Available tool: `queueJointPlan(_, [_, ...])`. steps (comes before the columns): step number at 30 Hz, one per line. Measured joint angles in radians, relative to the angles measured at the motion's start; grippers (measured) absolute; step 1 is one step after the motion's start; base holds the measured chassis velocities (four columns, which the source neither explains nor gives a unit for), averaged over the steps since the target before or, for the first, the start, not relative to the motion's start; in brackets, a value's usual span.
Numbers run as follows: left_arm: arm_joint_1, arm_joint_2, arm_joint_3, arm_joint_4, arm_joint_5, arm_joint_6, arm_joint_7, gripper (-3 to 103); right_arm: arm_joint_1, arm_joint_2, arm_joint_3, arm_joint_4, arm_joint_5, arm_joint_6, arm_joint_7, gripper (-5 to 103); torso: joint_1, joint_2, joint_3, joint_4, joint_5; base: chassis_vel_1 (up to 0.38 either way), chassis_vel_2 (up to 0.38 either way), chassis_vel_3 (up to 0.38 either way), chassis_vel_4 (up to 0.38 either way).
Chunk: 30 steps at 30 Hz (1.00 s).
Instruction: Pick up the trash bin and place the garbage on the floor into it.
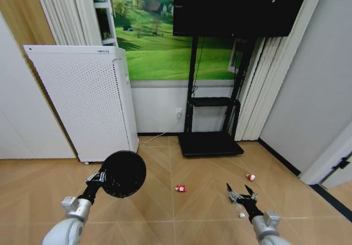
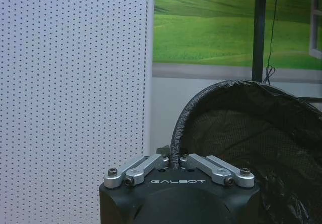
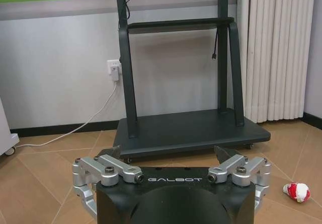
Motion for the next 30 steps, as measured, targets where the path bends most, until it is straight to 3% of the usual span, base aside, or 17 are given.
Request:
queueJointPlan(9, [-0.013, 0.018, 0.018, -0.012, -0.031, 0.036, -0.008, 4, -0.004, -0.005, 0.011, -0.012, 0.006, 0.027, -0.007, 100, 0.0, 0.0, 0.0, 0.0, 0.0001, -0.024, 0.027, 0.01, -0.031])
queueJointPlan(22, [-0.008, 0.016, 0.028, -0.012, -0.029, 0.042, 0.008, 4, -0.007, -0.008, 0.003, -0.017, 0.001, 0.037, -0.008, 100, 0.0, 0.0, 0.0, 0.0001, 0.0001, -0.18, 0.181, 0.192, -0.183])
queueJointPlan(27, [-0.008, 0.018, 0.035, -0.009, -0.042, 0.043, 0.016, 4, -0.008, -0.03, -0.039, -0.014, 0.018, 0.003, -0.053, 100, 0.001, 0.0, 0.001, -0.0002, -0.0005, -0.197, 0.189, 0.178, -0.184])
queueJointPlan(30, [-0.005, 0.018, 0.036, -0.008, -0.047, 0.04, 0.019, 4, 0.03, -0.061, -0.094, -0.062, -0.026, 0.002, -0.098, 100, 0.001, 0.0, 0.001, -0.0001, 0.0003, -0.062, 0.038, 0.055, -0.083])
